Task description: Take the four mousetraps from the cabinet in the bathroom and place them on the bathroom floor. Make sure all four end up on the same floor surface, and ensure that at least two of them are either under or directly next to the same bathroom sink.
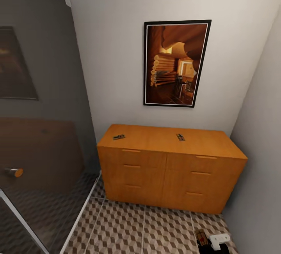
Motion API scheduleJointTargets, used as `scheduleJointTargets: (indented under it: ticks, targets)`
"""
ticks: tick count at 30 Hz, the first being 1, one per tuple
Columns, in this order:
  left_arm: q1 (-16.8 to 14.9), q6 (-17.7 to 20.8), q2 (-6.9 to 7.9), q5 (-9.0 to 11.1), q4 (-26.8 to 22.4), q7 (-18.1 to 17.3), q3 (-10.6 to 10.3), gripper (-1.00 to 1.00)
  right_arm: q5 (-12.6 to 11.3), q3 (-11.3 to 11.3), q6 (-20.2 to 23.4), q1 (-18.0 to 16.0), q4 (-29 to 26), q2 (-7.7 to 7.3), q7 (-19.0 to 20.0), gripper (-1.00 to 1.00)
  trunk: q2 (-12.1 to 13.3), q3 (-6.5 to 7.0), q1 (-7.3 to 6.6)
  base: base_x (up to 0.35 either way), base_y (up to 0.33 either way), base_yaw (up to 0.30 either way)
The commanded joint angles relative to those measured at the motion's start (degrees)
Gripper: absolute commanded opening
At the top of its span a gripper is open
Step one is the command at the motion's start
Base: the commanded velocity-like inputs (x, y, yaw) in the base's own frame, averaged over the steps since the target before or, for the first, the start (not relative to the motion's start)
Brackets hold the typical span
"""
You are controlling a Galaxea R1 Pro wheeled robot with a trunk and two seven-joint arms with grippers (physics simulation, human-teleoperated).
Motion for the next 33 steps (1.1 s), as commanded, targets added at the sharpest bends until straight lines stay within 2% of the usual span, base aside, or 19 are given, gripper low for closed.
scheduleJointTargets:
  ticks: [1, 11, 33]
  targets:
    - [0.0, -0.1, -0.02, 0.6, 0.1, -0.5, -0.3, -1.0, -0.5, 0.5, -0.3, -0.1, 0.2, 0.04, 0.0, -1.0, -0.1, -0.11, 0.02, -0.005, 0.317, 0.003]
    - [0.0, -0.1, -0.07, 0.6, 0.1, -0.5, -0.3, -1.0, -0.5, 0.5, -0.3, -0.1, 0.2, 0.04, 0.0, -1.0, -0.1, -0.11, 0.02, -0.001, 0.274, 0.044]
    - [0.0, -0.1, -0.2, 0.6, 0.1, 0.0, -0.3, -1.0, -0.5, 0.5, -0.3, -0.1, 0.2, 0.04, 0.0, -1.0, -0.1, -0.11, 0.02, 0.0, 0.009, 0.288]
